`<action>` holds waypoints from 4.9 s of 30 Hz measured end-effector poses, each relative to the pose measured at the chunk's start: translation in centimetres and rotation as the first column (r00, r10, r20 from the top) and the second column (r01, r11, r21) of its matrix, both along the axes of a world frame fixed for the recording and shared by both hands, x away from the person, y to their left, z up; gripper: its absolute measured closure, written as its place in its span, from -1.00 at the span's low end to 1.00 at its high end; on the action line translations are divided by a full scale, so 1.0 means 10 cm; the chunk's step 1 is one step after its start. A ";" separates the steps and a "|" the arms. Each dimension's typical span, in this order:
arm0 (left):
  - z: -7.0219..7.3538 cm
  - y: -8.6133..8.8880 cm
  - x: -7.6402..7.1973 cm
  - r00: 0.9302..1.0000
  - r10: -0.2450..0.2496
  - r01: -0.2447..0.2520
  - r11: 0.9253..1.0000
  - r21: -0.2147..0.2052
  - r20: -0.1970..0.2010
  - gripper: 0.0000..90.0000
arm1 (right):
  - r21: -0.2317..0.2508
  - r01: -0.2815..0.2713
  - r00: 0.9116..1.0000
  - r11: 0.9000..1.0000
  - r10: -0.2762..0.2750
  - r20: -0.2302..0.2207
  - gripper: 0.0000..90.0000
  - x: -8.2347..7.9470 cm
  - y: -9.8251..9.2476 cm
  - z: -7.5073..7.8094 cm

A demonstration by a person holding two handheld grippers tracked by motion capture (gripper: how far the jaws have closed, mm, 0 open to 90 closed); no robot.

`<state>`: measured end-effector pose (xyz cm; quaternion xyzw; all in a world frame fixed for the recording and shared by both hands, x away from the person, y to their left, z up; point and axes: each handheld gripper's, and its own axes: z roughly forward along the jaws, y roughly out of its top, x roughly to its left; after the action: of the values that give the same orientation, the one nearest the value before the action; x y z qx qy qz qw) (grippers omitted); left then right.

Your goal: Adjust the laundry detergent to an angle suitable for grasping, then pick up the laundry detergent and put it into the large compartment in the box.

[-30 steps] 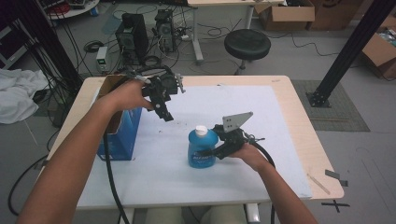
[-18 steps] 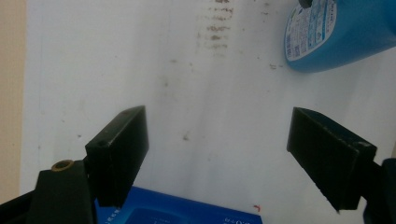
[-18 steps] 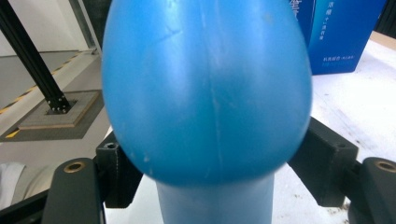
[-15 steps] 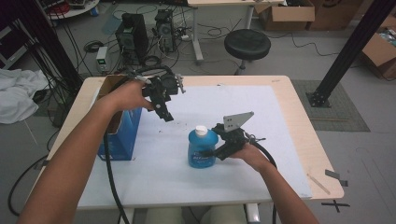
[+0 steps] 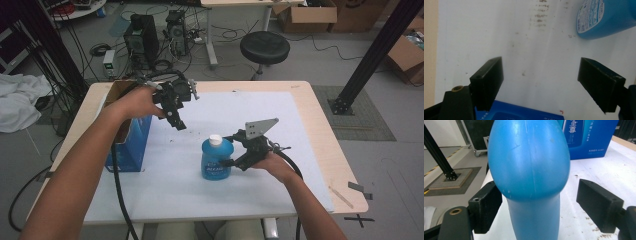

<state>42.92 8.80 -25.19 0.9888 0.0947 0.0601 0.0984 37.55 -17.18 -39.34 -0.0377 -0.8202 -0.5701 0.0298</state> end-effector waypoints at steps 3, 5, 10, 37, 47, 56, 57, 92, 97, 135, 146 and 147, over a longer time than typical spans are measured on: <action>0.00 0.00 0.00 1.000 0.001 -0.001 1.000 -0.001 0.001 -0.53 | -0.006 0.010 1.000 1.000 -0.010 0.004 -0.60 -0.01 -0.03 0.00; 0.00 0.00 0.00 1.000 0.001 -0.001 1.000 -0.001 0.001 -0.52 | -0.010 0.013 1.000 1.000 -0.013 0.005 -0.60 -0.01 -0.05 0.01; 0.00 0.00 0.00 1.000 0.001 -0.001 1.000 -0.001 0.001 -0.52 | -0.033 0.032 0.999 0.999 -0.032 0.012 -0.66 -0.03 -0.14 0.04; 0.01 -0.02 -0.02 1.000 0.005 -0.005 1.000 -0.005 0.003 -0.53 | -0.473 0.186 0.981 0.861 -0.190 0.040 -0.66 -0.28 -1.09 0.47; 0.02 -0.02 -0.03 1.000 -0.001 0.001 1.000 0.006 0.006 -0.53 | -0.649 0.228 0.966 0.725 -0.254 0.056 -0.63 -0.32 -1.45 0.64; 0.02 -0.02 -0.03 1.000 -0.003 0.003 1.000 0.005 0.007 -0.53 | -0.710 0.235 0.951 0.664 -0.307 0.027 -0.65 -0.30 -1.61 0.69; 0.02 -0.03 -0.03 1.000 -0.003 0.003 1.000 0.007 0.007 -0.53 | -0.715 0.229 0.953 0.661 -0.303 0.025 -0.64 -0.30 -1.61 0.69; 0.03 0.00 -0.06 1.000 0.006 -0.006 1.000 0.000 0.008 -0.53 | -0.683 0.231 0.961 0.693 -0.272 0.049 -0.64 -0.28 -1.42 0.82; 0.02 0.01 -0.07 1.000 0.013 -0.013 1.000 -0.011 0.008 -0.53 | -0.682 0.227 0.962 0.695 -0.268 0.047 -0.64 -0.28 -1.40 0.82; 0.38 -0.31 -0.61 0.986 -0.166 0.165 0.984 -0.065 -0.004 -0.55 | -0.678 0.227 0.964 0.699 -0.261 0.054 -0.63 -0.34 -1.39 0.79; 0.34 -0.48 -0.68 0.980 -0.200 0.198 0.978 -0.067 -0.016 -0.56 | -0.673 0.232 0.964 0.703 -0.257 0.064 -0.63 -0.34 -1.37 0.80; 0.34 -0.49 -0.69 0.980 -0.198 0.196 0.978 -0.066 -0.022 -0.56 | -0.674 0.230 0.965 0.702 -0.255 0.063 -0.63 -0.34 -1.37 0.79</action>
<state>36.05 3.91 -21.83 0.9904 -0.0005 0.0330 0.1340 34.14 -30.84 -31.40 -0.1635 -0.9578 -0.2316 -0.0470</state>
